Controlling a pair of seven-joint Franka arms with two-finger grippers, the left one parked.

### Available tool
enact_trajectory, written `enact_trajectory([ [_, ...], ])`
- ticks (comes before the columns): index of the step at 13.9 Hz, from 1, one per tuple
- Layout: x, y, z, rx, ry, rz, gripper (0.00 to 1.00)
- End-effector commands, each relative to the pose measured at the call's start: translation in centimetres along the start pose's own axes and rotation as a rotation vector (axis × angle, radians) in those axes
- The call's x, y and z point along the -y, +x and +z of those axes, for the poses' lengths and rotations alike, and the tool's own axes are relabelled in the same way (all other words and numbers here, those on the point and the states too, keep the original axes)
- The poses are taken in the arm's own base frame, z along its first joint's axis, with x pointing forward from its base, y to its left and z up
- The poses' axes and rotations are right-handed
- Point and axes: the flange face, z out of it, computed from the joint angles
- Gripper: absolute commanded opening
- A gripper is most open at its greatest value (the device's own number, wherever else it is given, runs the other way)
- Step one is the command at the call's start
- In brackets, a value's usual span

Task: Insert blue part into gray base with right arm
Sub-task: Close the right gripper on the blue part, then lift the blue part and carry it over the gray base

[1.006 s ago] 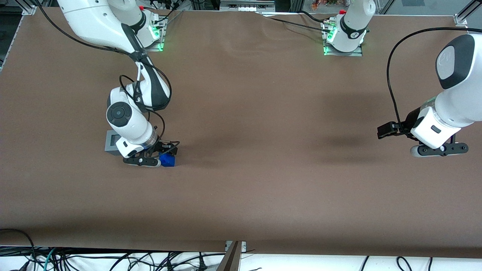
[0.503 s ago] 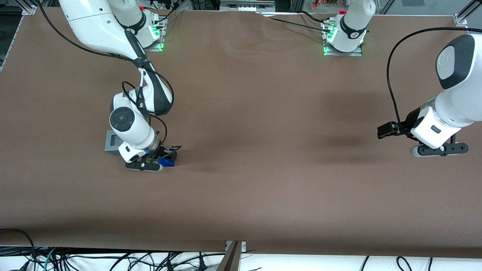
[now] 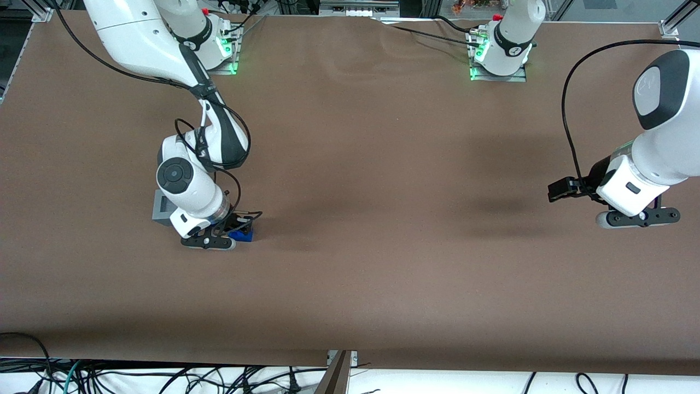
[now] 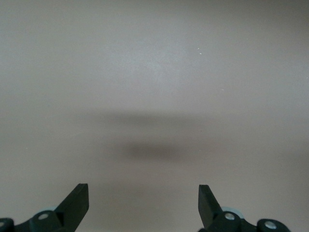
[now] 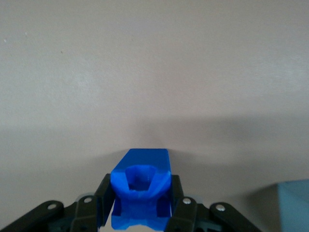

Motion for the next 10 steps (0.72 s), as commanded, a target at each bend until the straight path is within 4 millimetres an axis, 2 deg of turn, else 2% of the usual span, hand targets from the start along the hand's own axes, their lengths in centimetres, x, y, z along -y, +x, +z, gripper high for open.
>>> enact_trajectory([
  [1, -2.7, 2.0, -6.7, 0.085, -0.021, -0.063, 0.30],
  [3, -6.7, 2.9, -10.1, 0.150, -0.023, -0.111, 0.31],
  [5, -9.1, 2.8, -11.6, 0.170, -0.014, -0.171, 0.31],
  [7, -12.0, 2.8, -11.5, 0.206, -0.005, -0.209, 0.31],
  [10, -14.0, 2.2, -10.3, 0.224, -0.009, -0.200, 0.31],
])
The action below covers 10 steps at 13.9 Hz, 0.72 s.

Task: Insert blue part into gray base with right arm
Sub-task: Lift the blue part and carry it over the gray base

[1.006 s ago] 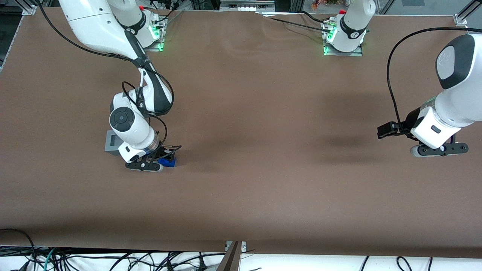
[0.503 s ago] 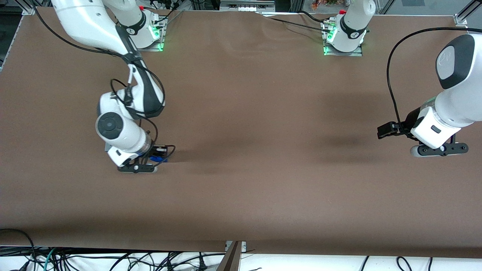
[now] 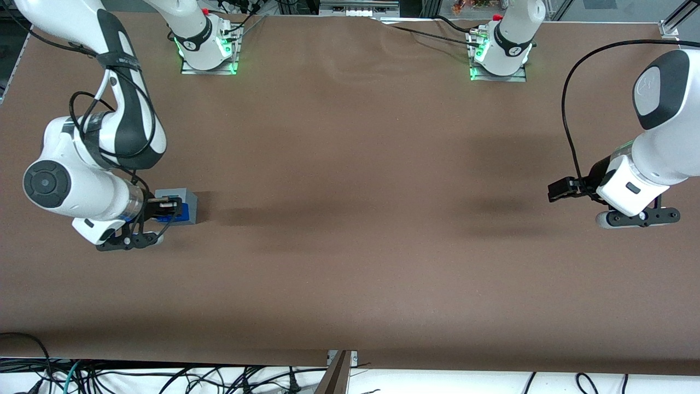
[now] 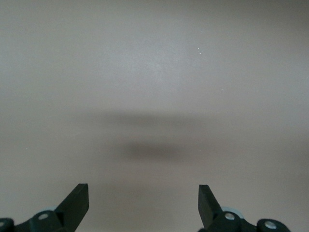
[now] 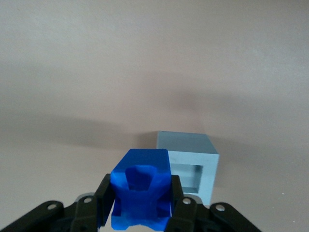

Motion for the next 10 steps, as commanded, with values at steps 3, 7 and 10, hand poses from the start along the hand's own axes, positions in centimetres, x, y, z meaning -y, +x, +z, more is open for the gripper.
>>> enact_trajectory([
  [3, -2.1, -1.3, 1.1, 0.027, 0.006, -0.022, 0.32],
  [7, -4.0, -1.5, 1.8, 0.021, -0.001, -0.029, 0.32],
  [10, -5.0, -1.8, 3.5, 0.013, 0.013, -0.008, 0.32],
])
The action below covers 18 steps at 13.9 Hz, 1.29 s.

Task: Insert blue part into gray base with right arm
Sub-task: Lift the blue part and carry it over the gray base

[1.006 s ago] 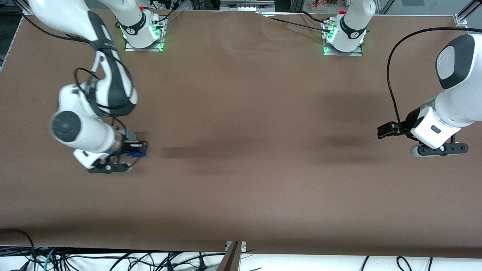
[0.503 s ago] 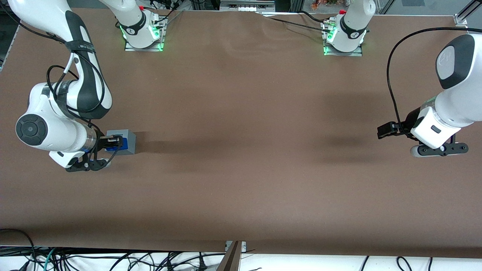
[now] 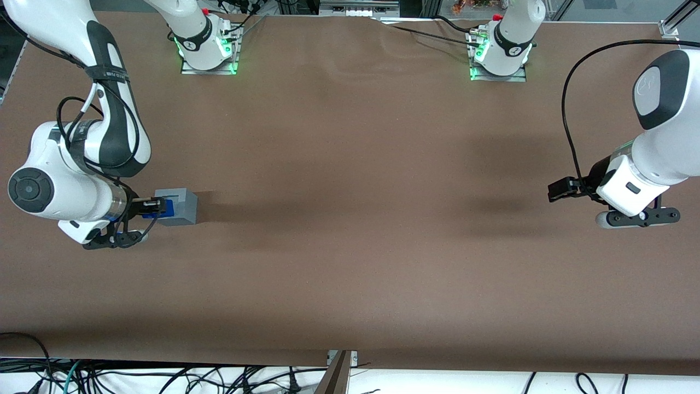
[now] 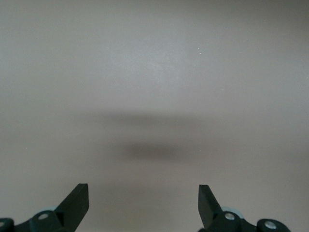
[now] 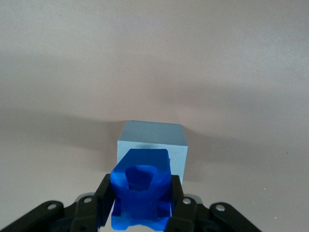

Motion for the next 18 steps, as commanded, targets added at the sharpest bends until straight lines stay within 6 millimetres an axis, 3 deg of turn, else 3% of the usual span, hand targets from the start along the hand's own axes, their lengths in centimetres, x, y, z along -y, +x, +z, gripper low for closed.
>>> enact_trajectory([
  [1, -0.5, -0.9, 1.0, -0.012, 0.023, -0.005, 0.32],
  [11, -0.8, -2.1, 1.5, 0.022, 0.032, 0.014, 0.32],
  [18, -1.2, -3.1, 0.4, -0.005, 0.031, 0.022, 0.32],
])
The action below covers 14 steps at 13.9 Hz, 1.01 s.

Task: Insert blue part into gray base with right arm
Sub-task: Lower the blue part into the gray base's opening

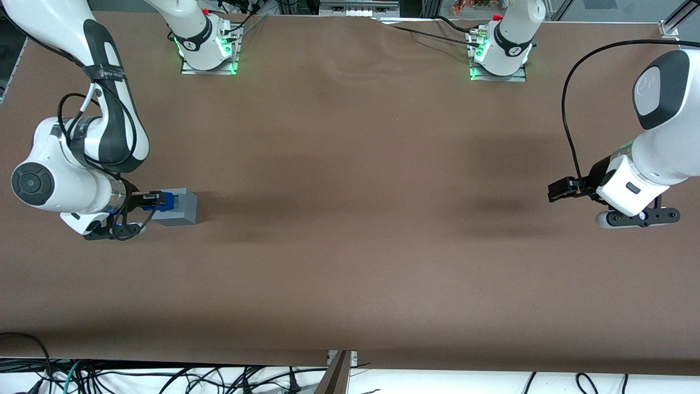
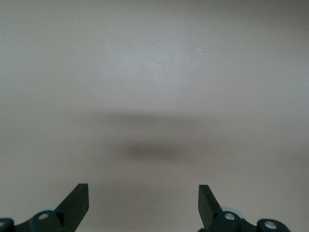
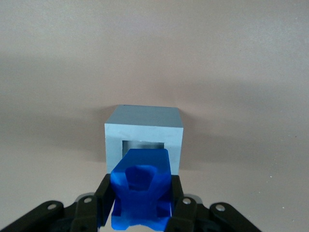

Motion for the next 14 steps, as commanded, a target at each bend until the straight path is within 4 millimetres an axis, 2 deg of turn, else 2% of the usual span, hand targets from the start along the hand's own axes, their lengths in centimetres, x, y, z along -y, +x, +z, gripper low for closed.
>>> enact_trajectory([
  [1, -0.1, -1.0, -1.0, -0.032, 0.017, 0.000, 0.32],
  [7, -0.2, -0.9, -0.1, -0.062, 0.012, 0.005, 0.32],
  [14, 0.3, -1.0, 0.1, -0.059, 0.014, 0.021, 0.32],
])
